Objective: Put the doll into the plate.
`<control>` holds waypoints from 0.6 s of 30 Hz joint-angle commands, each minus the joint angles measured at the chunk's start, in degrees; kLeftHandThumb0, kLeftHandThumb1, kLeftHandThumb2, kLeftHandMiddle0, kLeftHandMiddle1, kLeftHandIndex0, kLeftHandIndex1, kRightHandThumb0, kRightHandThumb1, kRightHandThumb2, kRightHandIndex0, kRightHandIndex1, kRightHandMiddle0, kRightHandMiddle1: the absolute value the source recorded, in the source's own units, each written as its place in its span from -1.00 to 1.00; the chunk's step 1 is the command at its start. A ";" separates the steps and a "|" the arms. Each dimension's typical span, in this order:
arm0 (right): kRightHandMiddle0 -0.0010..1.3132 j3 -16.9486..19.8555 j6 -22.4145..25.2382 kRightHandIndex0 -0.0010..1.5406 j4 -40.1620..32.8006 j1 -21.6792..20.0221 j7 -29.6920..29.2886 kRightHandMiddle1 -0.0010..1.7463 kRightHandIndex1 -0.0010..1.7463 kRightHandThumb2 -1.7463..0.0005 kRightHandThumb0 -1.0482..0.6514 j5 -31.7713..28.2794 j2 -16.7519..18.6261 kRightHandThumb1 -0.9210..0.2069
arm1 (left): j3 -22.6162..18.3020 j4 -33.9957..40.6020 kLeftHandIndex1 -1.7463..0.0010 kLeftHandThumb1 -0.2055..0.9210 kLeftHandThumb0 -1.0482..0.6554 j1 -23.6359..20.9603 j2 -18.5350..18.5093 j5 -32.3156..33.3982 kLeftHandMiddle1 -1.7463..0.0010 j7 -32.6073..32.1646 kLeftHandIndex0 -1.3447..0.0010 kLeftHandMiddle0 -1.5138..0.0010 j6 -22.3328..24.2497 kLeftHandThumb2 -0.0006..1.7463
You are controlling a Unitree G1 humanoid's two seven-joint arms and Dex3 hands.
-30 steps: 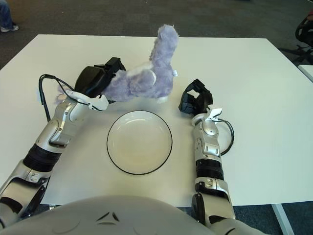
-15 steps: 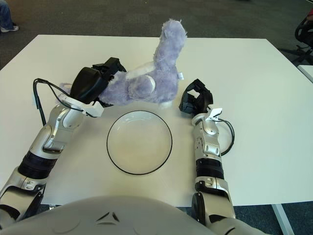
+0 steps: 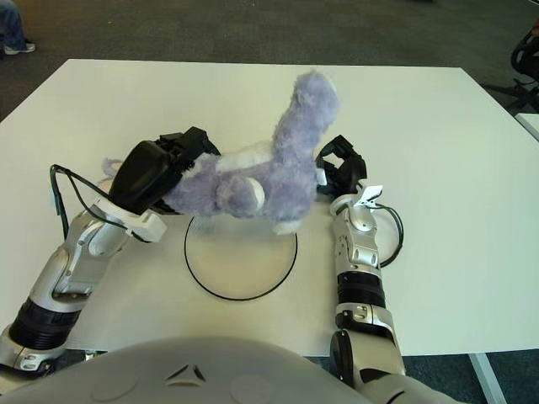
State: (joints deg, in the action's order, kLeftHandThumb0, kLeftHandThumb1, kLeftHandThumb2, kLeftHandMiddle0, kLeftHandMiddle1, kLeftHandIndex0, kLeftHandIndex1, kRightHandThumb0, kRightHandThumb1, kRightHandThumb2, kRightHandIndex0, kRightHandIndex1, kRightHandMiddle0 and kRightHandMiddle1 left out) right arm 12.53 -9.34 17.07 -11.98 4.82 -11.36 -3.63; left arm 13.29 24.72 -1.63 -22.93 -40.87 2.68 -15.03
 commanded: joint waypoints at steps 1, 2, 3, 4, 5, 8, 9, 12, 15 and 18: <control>0.01 0.23 0.14 0.59 0.11 -0.12 -0.16 1.00 1.00 -0.59 -0.36 -0.13 -0.25 0.18 | -0.93 -0.28 -1.00 -0.71 0.23 0.74 -0.95 0.91 -0.95 0.27 0.02 -0.17 -1.65 0.96; 0.01 0.21 0.22 0.59 0.07 -0.13 -0.22 1.00 1.00 -0.59 -0.36 -0.09 -0.28 0.18 | -0.80 -0.50 -1.00 -0.71 0.23 1.21 -1.14 1.05 -0.95 0.48 0.02 -0.17 -1.94 0.96; 0.01 0.19 0.29 0.58 0.06 -0.14 -0.27 1.00 1.00 -0.59 -0.36 -0.05 -0.32 0.18 | -0.66 -0.68 -1.00 -0.71 0.23 1.57 -1.35 1.21 -0.95 0.83 0.01 -0.17 -2.18 0.96; 0.02 0.18 0.33 0.58 0.04 -0.14 -0.30 1.00 1.00 -0.59 -0.36 -0.02 -0.33 0.18 | -0.60 -0.77 -1.00 -0.71 0.23 1.77 -1.46 1.32 -0.94 1.08 0.01 -0.17 -2.34 0.96; 0.02 0.15 0.50 0.58 -0.15 -0.10 -0.38 1.00 1.00 -0.60 -0.36 0.01 -0.34 0.18 | -0.19 -0.86 -1.00 -0.71 0.23 2.90 -1.73 1.51 -0.94 1.35 0.02 -0.17 -2.91 0.95; 0.02 0.12 0.81 0.58 -0.48 -0.04 -0.54 1.00 1.00 -0.60 -0.36 0.03 -0.34 0.19 | 0.62 -1.01 -1.00 -0.70 0.23 5.33 -2.02 1.49 -0.90 1.50 0.02 -0.19 -4.21 0.94; 0.02 0.12 0.90 0.58 -0.52 -0.04 -0.59 1.00 1.00 -0.60 -0.36 0.03 -0.34 0.19 | 1.07 -1.07 -1.00 -0.70 0.23 6.39 -2.18 0.98 -0.90 1.28 0.03 -0.19 -4.81 0.94; 0.02 0.09 1.06 0.58 -0.60 -0.02 -0.70 1.00 1.00 -0.60 -0.36 0.06 -0.35 0.19 | 1.65 -1.11 -1.00 -0.70 0.23 8.06 -2.50 0.29 -0.90 1.10 0.03 -0.19 -5.80 0.94; 0.02 0.04 1.20 0.58 -0.91 0.07 -0.87 1.00 1.00 -0.60 -0.36 0.12 -0.30 0.19 | 1.68 -1.13 -1.00 -0.70 0.23 9.09 -2.75 0.67 -0.90 1.34 0.03 -0.19 -6.70 0.94; 0.02 -0.04 1.11 0.58 -1.02 0.12 -0.96 1.00 1.00 -0.60 -0.37 0.16 -0.29 0.19 | 1.81 -2.08 -1.00 -0.70 0.23 9.87 -2.75 1.01 -0.91 0.82 0.03 -0.19 -8.24 0.94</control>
State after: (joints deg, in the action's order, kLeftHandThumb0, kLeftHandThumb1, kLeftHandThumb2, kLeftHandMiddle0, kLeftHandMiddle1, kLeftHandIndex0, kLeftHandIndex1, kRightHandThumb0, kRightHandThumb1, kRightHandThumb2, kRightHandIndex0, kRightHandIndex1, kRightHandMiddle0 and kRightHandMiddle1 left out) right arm 12.41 -8.82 16.85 -11.99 4.19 -11.25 -3.71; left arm 14.65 23.90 7.23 -24.95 -39.80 3.48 -21.88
